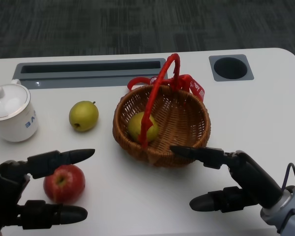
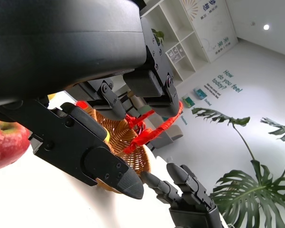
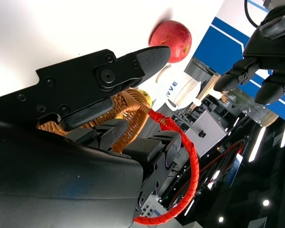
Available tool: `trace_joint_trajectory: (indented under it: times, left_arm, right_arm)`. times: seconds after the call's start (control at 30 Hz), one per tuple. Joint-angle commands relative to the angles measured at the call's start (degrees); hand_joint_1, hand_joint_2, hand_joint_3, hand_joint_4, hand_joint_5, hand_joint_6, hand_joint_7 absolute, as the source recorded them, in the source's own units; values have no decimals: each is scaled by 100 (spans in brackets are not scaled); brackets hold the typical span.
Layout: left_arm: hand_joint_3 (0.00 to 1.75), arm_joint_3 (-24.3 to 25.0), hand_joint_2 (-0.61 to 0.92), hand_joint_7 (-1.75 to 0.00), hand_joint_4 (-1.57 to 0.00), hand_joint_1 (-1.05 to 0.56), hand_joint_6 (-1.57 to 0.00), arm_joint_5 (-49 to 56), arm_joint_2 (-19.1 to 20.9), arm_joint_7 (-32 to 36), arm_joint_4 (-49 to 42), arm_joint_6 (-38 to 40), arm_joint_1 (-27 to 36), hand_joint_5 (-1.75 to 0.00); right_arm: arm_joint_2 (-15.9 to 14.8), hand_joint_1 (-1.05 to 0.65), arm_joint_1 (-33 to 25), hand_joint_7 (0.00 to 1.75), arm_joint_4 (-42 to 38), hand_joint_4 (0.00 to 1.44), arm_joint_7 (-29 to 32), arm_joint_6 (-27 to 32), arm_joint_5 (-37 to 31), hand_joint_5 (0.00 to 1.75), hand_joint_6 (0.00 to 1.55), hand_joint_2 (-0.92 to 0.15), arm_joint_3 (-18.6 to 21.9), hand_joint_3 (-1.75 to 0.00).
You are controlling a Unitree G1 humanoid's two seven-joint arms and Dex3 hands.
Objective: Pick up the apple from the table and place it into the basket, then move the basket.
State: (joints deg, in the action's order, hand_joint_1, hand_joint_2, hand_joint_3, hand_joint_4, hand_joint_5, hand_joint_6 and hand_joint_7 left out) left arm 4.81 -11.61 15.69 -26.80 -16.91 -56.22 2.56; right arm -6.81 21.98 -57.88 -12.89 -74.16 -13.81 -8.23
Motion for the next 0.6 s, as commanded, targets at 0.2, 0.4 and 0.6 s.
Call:
trace_joint_trajectory:
  times: [0.2, 0.4, 0.6]
  left_arm:
    - [0, 25, 65, 0, -81, -43, -77, 66, 4, 82, 121, -207, 12, -3]
    - [0, -35, 65, 0, -81, -43, -77, -12, 15, 53, 252, -118, 122, -2]
    - [0, 154, 65, 0, -78, -46, -75, 322, -29, 246, 69, -330, 7, -1]
  right_arm:
    - [-78, -57, -11, 0, 91, 64, -17, -46, 172, 0, 56, -87, -87, 0]
    - [-107, -57, 17, 0, 83, 62, -60, -21, 291, 0, 55, -87, -131, 0]
    - [-85, -57, 36, 0, 69, 63, -28, -34, 290, 0, 56, -87, -152, 0]
